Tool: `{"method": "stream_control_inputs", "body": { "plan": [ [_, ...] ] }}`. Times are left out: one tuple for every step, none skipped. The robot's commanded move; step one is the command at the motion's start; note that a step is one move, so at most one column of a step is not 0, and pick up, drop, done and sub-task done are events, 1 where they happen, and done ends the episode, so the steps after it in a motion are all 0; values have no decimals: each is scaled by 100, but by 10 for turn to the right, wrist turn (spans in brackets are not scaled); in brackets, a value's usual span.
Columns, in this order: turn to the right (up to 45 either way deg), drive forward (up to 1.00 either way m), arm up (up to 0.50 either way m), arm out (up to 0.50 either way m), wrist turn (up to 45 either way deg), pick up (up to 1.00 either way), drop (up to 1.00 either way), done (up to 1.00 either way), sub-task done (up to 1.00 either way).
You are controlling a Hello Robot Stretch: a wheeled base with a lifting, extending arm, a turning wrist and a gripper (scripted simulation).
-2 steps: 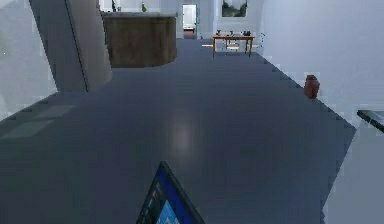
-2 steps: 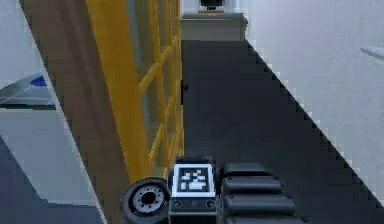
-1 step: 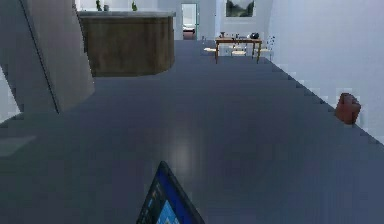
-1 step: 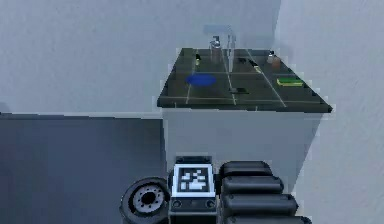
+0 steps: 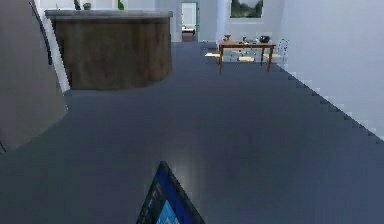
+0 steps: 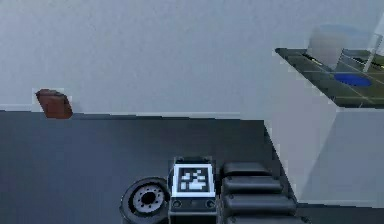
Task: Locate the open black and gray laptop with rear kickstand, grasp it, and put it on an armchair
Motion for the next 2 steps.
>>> {"method": "stream_control_inputs", "body": {
  "plan": [
    [0,100,0,0,0,0,0,0,0],
    [0,100,0,0,0,0,0,0,0]
  ]
}}
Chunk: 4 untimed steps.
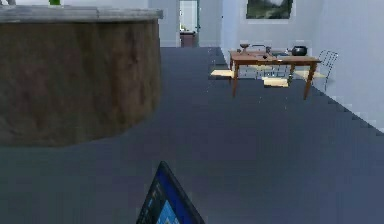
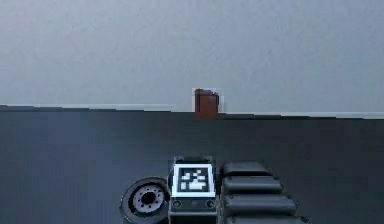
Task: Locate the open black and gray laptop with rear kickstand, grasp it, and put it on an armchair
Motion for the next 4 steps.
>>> {"method": "stream_control_inputs", "body": {
  "plan": [
    [0,100,0,0,0,0,0,0,0],
    [0,100,0,0,0,0,0,0,0],
    [0,100,0,0,0,0,0,0,0],
    [0,100,0,0,0,0,0,0,0]
  ]
}}
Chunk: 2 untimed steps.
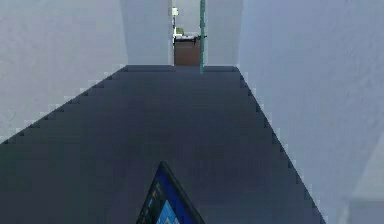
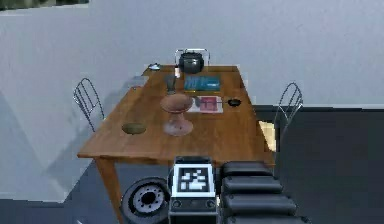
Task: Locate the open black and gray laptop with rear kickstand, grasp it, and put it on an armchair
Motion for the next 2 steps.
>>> {"method": "stream_control_inputs", "body": {
  "plan": [
    [0,100,0,0,0,0,0,0,0],
    [0,100,0,0,0,0,0,0,0]
  ]
}}
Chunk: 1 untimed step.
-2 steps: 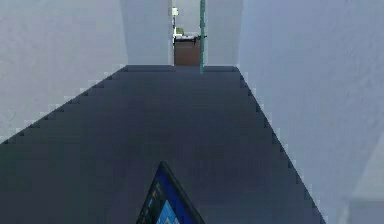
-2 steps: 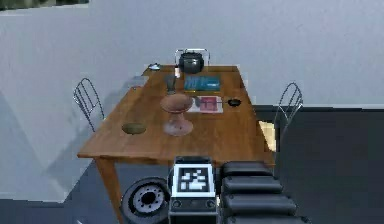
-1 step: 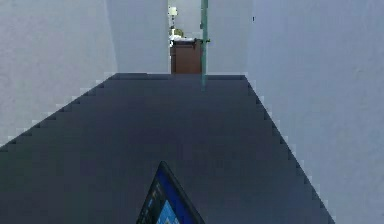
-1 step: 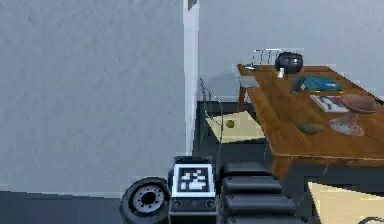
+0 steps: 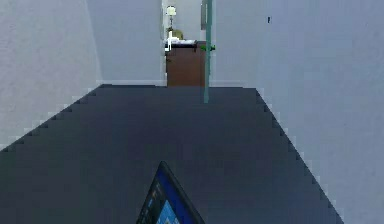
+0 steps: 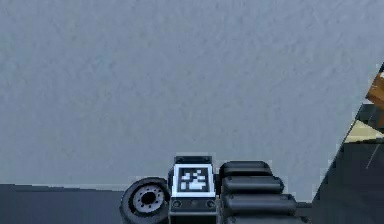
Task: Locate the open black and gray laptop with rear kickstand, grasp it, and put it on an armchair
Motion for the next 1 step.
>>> {"method": "stream_control_inputs", "body": {
  "plan": [
    [-30,0,0,0,0,0,0,0,0]
  ]
}}
